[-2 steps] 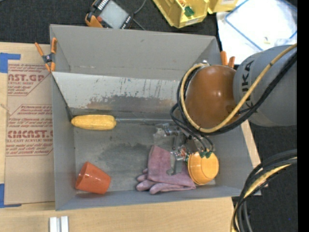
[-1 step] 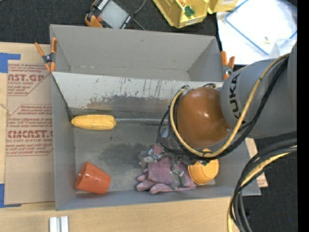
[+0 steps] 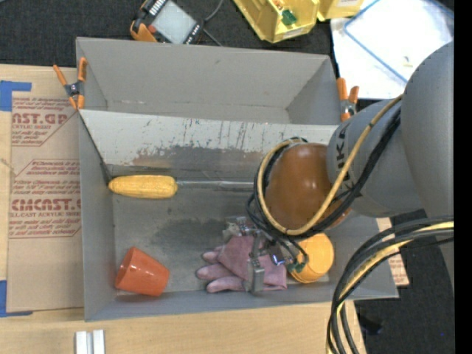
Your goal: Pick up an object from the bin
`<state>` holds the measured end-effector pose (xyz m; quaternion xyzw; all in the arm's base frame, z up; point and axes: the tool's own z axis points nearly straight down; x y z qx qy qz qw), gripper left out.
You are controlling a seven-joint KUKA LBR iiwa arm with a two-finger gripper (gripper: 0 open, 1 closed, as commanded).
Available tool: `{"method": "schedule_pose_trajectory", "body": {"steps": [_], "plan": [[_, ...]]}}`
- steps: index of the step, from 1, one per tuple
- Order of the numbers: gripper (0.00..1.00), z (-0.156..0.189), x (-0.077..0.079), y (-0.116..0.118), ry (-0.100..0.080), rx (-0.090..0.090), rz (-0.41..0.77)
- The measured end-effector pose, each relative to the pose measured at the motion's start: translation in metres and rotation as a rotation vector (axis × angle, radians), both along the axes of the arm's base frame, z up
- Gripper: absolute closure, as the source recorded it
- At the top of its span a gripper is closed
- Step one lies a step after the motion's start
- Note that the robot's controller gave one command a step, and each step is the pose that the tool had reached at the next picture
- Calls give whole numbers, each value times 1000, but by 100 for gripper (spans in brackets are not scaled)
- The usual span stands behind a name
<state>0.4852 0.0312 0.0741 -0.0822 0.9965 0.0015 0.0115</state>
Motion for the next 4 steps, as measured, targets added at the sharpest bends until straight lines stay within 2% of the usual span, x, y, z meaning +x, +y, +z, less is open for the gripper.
{"method": "schedule_pose_trajectory", "body": {"steps": [1,2,3,4], "plan": [[100,-3,10,37,13,-12,984],[100,-3,13,46,13,-13,1262],[100,6,12,45,10,-13,1377],[100,38,11,46,15,-9,1298]]}}
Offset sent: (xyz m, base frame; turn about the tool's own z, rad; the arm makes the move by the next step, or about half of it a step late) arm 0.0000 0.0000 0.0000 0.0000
